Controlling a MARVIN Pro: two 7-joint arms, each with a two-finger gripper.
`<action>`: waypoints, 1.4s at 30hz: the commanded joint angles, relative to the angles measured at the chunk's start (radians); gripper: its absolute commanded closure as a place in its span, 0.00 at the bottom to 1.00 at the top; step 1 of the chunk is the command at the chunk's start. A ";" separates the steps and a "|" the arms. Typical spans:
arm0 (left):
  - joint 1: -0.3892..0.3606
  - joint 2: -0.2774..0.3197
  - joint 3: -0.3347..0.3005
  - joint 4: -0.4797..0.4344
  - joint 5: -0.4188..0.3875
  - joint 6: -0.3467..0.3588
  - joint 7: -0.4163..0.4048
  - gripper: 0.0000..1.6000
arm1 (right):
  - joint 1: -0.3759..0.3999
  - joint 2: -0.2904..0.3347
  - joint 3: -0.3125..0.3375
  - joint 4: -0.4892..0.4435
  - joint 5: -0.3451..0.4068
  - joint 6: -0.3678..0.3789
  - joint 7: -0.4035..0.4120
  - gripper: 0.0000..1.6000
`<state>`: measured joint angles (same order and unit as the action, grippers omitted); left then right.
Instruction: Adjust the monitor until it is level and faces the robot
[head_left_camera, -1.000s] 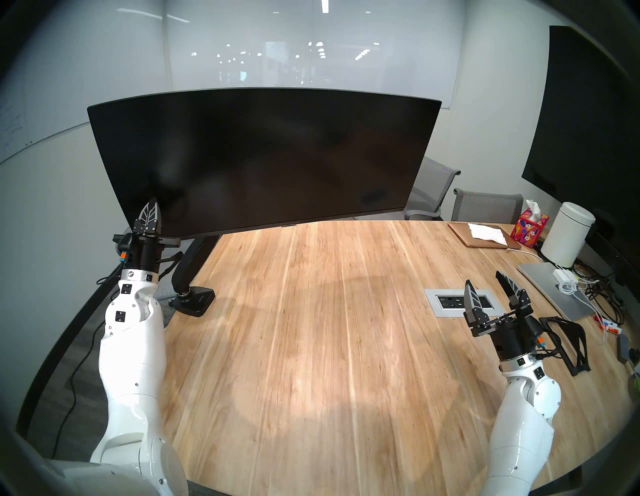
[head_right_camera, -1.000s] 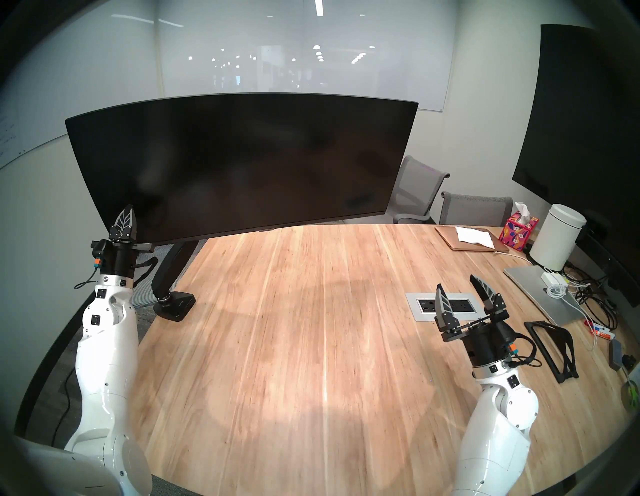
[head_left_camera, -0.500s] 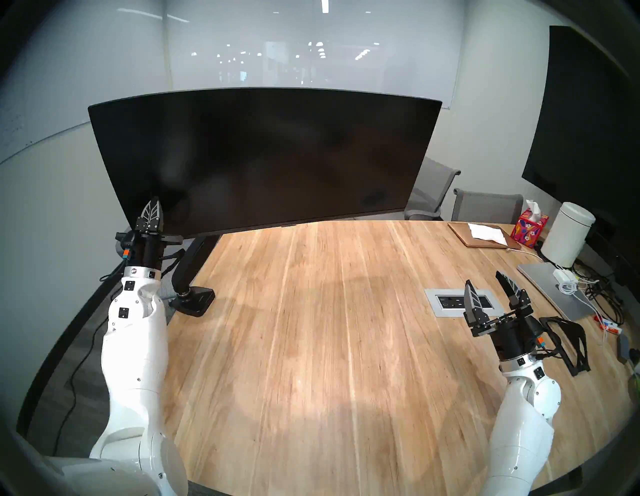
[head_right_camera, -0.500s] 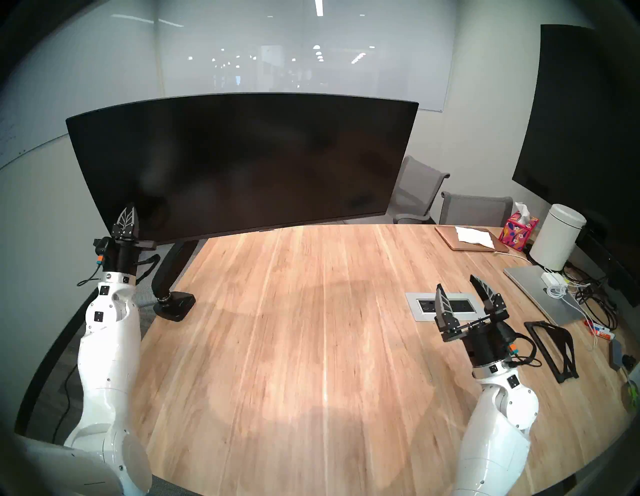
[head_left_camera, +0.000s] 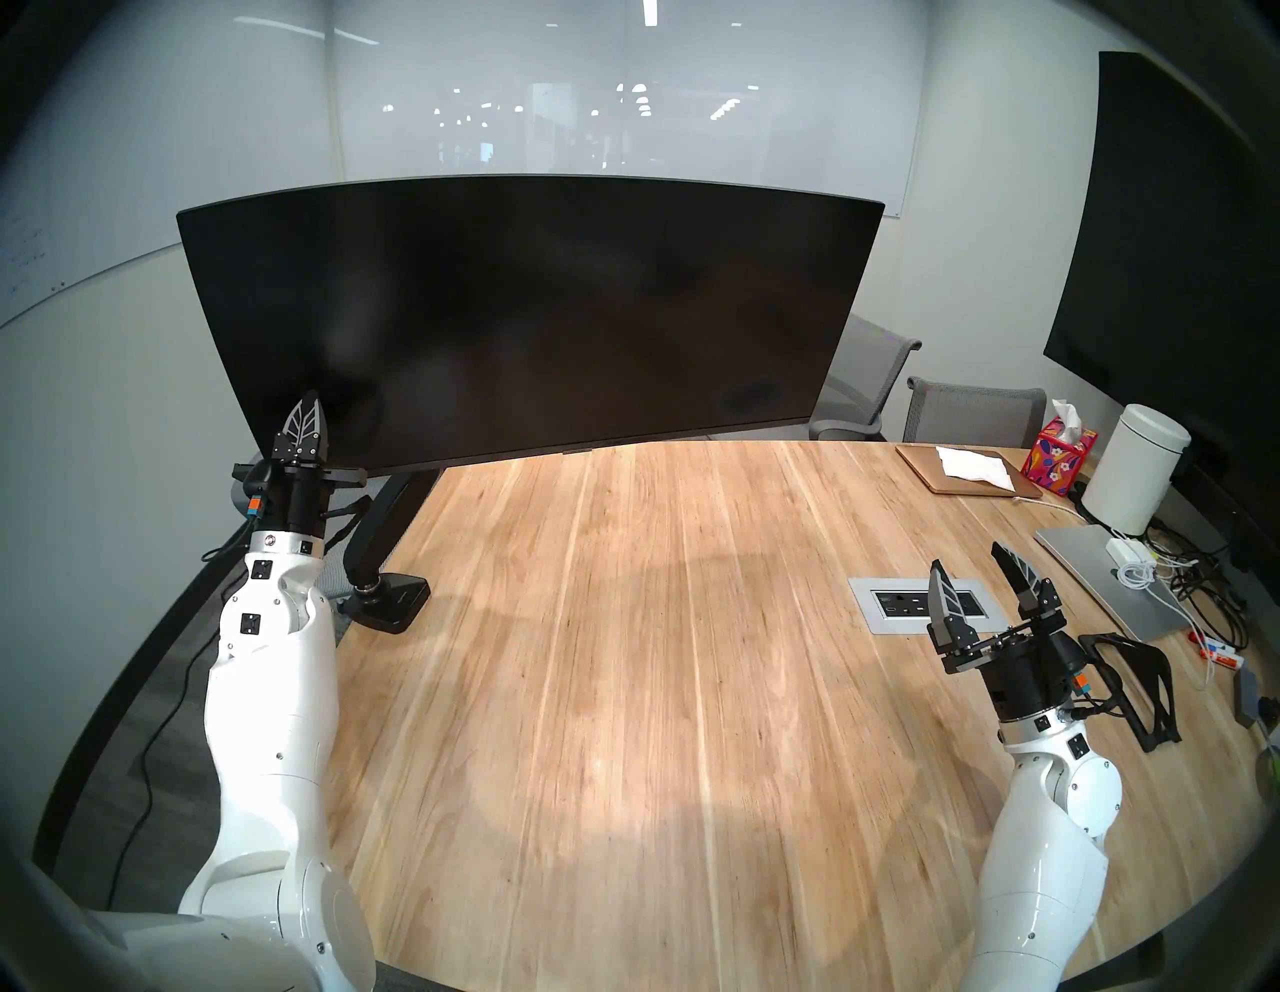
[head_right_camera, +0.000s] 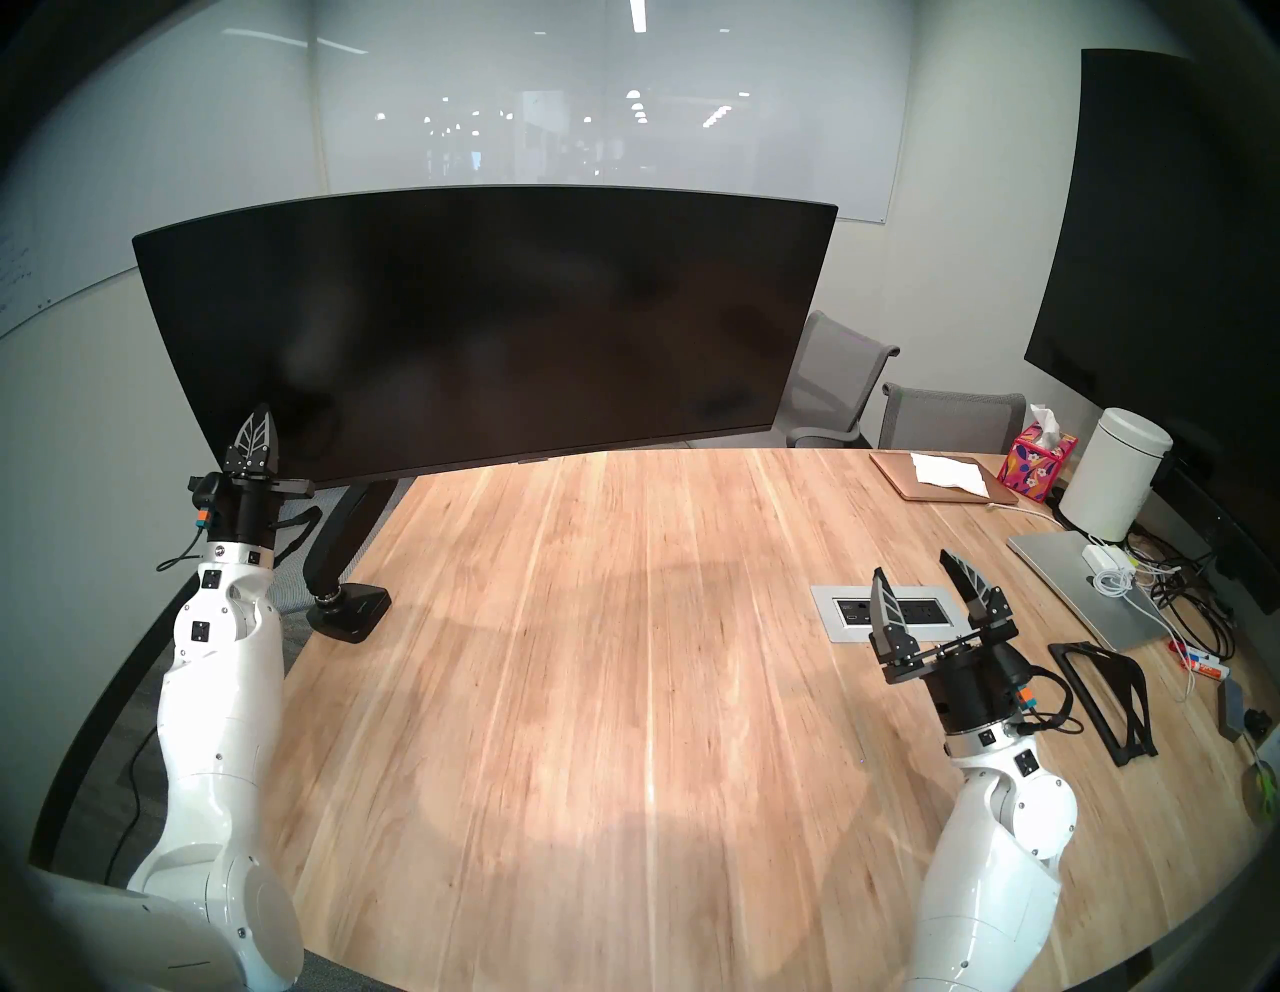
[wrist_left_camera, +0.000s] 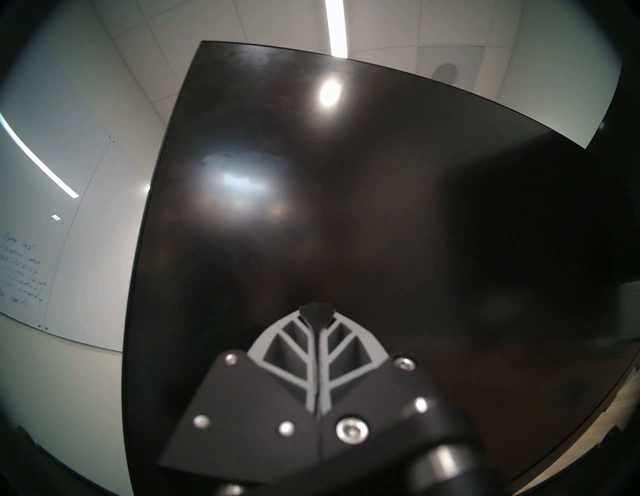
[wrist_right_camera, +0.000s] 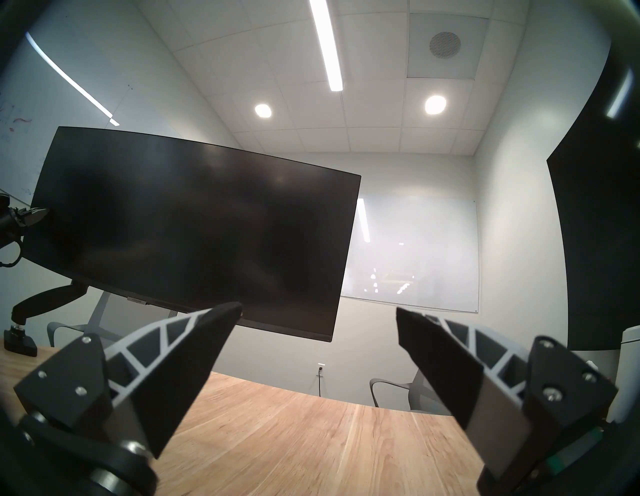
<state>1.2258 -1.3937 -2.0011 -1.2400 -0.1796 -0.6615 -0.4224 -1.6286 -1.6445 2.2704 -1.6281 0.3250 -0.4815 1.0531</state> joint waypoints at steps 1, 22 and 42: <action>-0.048 0.009 0.008 0.003 0.014 0.007 0.013 1.00 | 0.003 -0.002 -0.001 -0.018 0.010 0.000 0.002 0.00; -0.091 0.017 0.022 0.047 0.040 0.022 0.048 1.00 | 0.003 -0.002 -0.001 -0.018 0.009 0.000 0.002 0.00; -0.118 0.025 0.038 0.082 0.064 0.025 0.076 1.00 | 0.003 -0.002 -0.001 -0.018 0.009 0.000 0.002 0.00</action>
<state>1.1596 -1.3761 -1.9807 -1.1605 -0.1244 -0.6526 -0.3456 -1.6286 -1.6445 2.2704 -1.6280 0.3250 -0.4815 1.0531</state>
